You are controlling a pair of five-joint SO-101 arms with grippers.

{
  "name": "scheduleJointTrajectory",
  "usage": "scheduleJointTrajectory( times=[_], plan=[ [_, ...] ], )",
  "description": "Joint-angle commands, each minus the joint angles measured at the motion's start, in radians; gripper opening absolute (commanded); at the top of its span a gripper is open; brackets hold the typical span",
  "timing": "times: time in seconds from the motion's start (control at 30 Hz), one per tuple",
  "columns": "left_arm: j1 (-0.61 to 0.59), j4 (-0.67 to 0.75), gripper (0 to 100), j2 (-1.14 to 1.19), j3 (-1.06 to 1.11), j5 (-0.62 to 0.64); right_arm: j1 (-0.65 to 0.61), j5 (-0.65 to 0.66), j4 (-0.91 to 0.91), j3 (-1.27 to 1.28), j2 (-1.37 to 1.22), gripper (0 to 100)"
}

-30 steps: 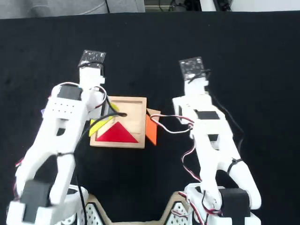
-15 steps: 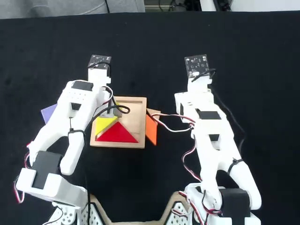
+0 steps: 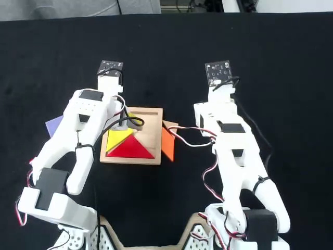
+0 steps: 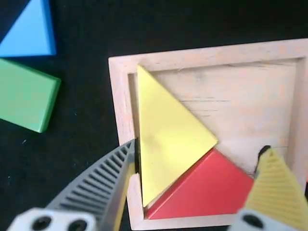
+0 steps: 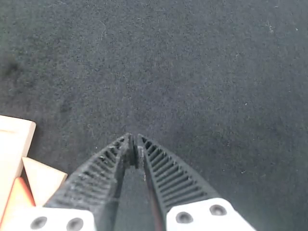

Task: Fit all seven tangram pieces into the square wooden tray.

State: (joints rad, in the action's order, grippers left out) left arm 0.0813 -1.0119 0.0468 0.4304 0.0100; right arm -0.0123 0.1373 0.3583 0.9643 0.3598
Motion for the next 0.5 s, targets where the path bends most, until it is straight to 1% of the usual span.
scheduleJointTrajectory(
  times=[0.0,0.07,0.17,0.27,0.33,0.4,0.47],
  plan=[
    [-0.024,-0.009,38,-0.017,-0.044,0.005,-0.008,-0.005,-0.023,-0.002,0.001,1.8],
    [-0.047,-0.041,38,-0.02,-0.054,0.003,-0.008,-0.005,-0.023,-0.002,0.001,1.8],
    [-0.125,-0.152,38,-0.083,-0.09,0.003,-0.008,-0.005,-0.023,-0.002,0.001,1.5],
    [-0.217,-0.189,39,-0.189,-0.03,-0.029,-0.026,-0.005,-0.02,-0.002,0.001,1.4],
    [-0.26,-0.127,39,-0.267,0.071,-0.049,-0.052,0.029,-0.015,-0.001,-0.001,1.1],
    [-0.286,-0.012,39,-0.344,0.208,-0.052,-0.084,0.075,-0.005,0.004,-0.001,1.1],
    [-0.291,0.104,39,-0.419,0.355,-0.048,-0.117,0.087,0.034,0.001,-0.001,1.1]
  ],
)
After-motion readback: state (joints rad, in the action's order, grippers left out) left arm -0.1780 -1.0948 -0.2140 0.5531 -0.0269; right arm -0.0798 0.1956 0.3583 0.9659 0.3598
